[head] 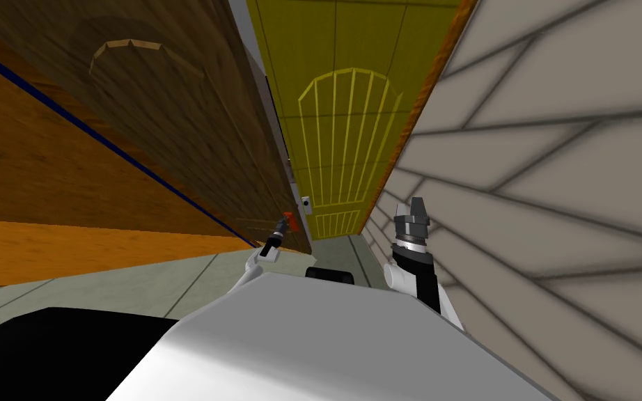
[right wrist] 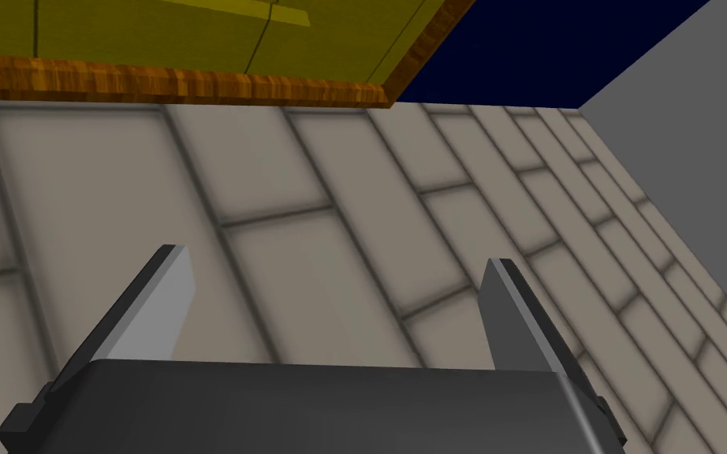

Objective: Pull the door open

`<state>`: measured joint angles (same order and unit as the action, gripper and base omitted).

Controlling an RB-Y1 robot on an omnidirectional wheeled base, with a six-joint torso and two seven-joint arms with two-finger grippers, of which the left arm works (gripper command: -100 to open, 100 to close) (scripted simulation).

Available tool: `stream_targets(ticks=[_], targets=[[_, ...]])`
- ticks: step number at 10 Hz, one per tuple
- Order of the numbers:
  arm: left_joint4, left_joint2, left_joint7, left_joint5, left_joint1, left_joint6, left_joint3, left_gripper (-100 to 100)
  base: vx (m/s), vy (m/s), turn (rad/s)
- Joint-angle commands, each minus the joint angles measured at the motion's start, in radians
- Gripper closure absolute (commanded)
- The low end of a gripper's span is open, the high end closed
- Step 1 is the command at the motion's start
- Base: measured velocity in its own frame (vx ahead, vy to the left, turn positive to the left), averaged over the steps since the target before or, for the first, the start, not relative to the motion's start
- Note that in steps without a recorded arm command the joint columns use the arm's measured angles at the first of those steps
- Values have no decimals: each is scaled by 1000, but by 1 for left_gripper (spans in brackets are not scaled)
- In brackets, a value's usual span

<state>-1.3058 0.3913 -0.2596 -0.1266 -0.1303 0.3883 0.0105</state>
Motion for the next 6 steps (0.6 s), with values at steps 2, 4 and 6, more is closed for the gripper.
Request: stream_targets(ticks=[2,4,6], targets=[[-12,40,-35,-4,-30,30,33,100,-204,113,-175],[-25,71,-60,-7,-49,50,57,100,-211,111,-183],[-38,102,-86,-10,-69,72,82,100,-247,142,-195]])
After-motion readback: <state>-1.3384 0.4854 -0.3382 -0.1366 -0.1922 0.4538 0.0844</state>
